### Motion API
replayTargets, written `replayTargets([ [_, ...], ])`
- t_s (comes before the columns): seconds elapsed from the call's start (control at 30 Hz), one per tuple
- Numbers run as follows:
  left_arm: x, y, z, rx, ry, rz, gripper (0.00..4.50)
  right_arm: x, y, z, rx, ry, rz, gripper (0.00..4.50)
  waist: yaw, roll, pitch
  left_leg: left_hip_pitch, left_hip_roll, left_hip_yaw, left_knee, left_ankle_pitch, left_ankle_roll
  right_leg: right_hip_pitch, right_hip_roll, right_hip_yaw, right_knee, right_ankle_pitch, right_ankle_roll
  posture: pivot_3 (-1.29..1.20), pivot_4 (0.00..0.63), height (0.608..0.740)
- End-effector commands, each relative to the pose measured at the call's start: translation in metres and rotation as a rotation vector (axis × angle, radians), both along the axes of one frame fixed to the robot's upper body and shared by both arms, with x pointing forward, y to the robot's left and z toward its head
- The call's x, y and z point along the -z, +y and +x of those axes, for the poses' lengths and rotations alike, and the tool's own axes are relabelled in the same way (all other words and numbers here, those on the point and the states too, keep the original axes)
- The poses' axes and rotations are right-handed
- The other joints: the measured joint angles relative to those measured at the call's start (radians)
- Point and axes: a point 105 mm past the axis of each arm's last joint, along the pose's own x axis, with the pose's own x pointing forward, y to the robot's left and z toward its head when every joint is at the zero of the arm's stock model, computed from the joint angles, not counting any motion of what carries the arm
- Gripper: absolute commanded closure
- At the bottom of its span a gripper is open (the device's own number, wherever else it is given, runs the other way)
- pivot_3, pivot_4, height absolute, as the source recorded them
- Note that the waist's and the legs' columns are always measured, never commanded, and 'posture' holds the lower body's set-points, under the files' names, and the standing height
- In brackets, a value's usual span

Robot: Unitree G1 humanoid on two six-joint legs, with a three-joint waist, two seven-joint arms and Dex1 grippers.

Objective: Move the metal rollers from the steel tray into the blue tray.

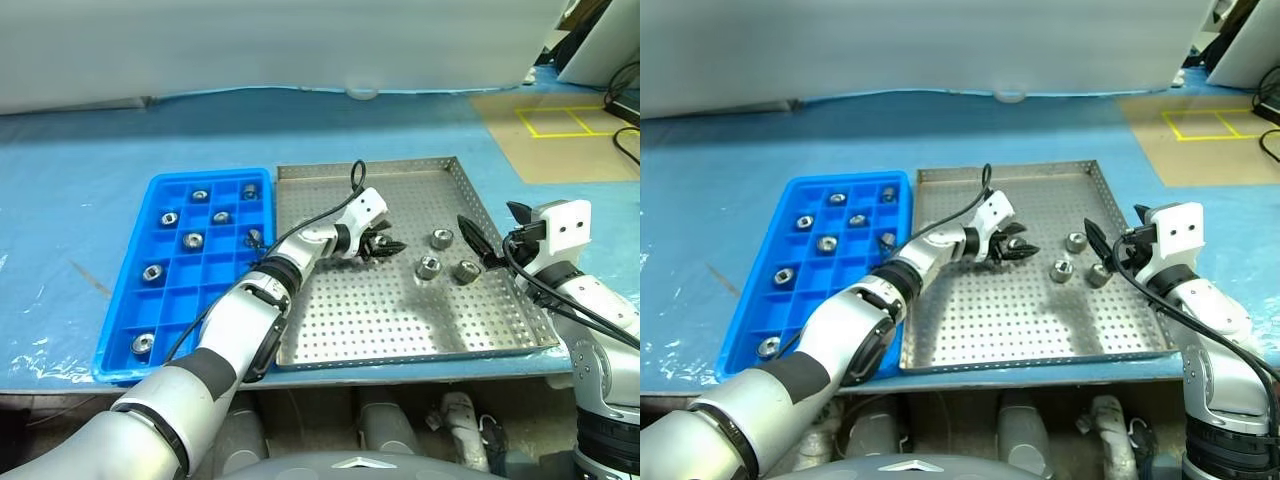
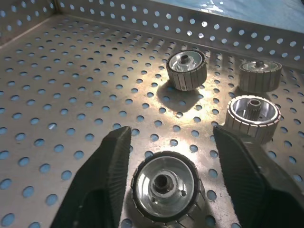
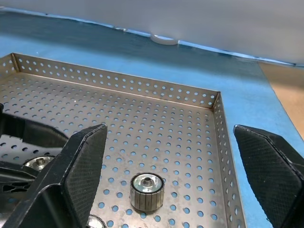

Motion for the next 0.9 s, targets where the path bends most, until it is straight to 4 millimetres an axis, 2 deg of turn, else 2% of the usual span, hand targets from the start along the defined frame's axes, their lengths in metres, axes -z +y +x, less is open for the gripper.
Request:
replayTargets([
  [0.03,0.003,-0.001,-0.004,0.031,-0.005,0.019,2.73,-0.017,0.003,-0.001,-0.016,-0.063,-0.025,0.00,-0.003,0.000,0.000,0.000,0.000,0.000,0.000,0.000,0.000,0.000,0.000,0.000,-0.001,0.000,0.000,-0.59,0.150,0.740],
  [0.1,0.004,0.001,-0.004,0.035,-0.011,0.028,3.38,-0.016,0.006,0.000,-0.025,-0.060,-0.026,0.00,-0.004,0.000,0.000,0.000,0.000,0.000,0.000,-0.001,0.001,0.000,0.000,0.000,-0.002,0.000,0.000,-0.59,0.150,0.740],
  [0.13,0.005,0.002,-0.004,0.034,-0.004,0.028,3.48,-0.015,0.007,0.001,-0.032,-0.058,-0.024,0.00,-0.004,0.000,0.000,0.000,0.000,0.000,0.000,-0.001,0.001,0.000,0.000,0.000,-0.002,0.000,0.000,-0.59,0.150,0.740],
  [0.27,0.001,0.008,-0.002,0.025,0.027,-0.021,3.47,-0.014,0.012,0.003,-0.045,-0.057,-0.021,0.00,-0.004,0.000,0.000,0.000,0.000,0.001,-0.001,-0.002,0.001,0.002,0.000,0.000,-0.007,0.001,0.000,-0.56,0.150,0.740],
  [0.43,-0.027,0.015,0.009,-0.031,0.006,-0.194,3.47,-0.015,0.025,0.013,-0.104,-0.063,-0.006,0.00,-0.002,0.000,0.000,-0.002,0.000,0.002,-0.001,-0.004,0.002,0.001,0.000,0.000,-0.009,0.002,-0.001,-0.51,0.150,0.740],
  [0.53,-0.051,0.023,0.016,-0.070,-0.007,-0.335,3.47,-0.014,0.041,0.025,-0.186,-0.057,0.003,0.00,0.001,0.000,0.000,-0.002,0.000,0.002,-0.001,-0.004,0.002,0.001,0.000,0.000,-0.009,0.002,-0.001,-0.41,0.150,0.740],
  [0.7,-0.091,0.041,0.020,-0.122,-0.097,-0.464,3.47,-0.014,0.078,0.034,-0.439,-0.005,0.057,0.00,0.028,0.000,0.000,-0.003,0.000,0.002,-0.001,-0.004,0.002,0.001,-0.001,-0.001,-0.009,0.002,-0.001,-0.25,0.150,0.740],
  [0.8,-0.101,0.054,0.014,-0.159,-0.131,-0.494,3.47,-0.016,0.094,0.040,-0.552,0.013,0.062,0.00,0.053,0.000,0.000,-0.003,0.001,0.002,-0.002,-0.004,0.002,0.001,-0.001,-0.002,-0.008,0.002,-0.002,-0.14,0.150,0.740],
  [0.9,-0.102,0.078,0.004,-0.232,-0.170,-0.496,3.47,-0.016,0.115,0.045,-0.700,0.049,0.085,0.00,0.075,0.000,0.000,-0.002,0.001,0.002,-0.003,-0.004,0.002,0.001,-0.001,-0.002,-0.008,0.002,-0.002,-0.04,0.150,0.740],
])
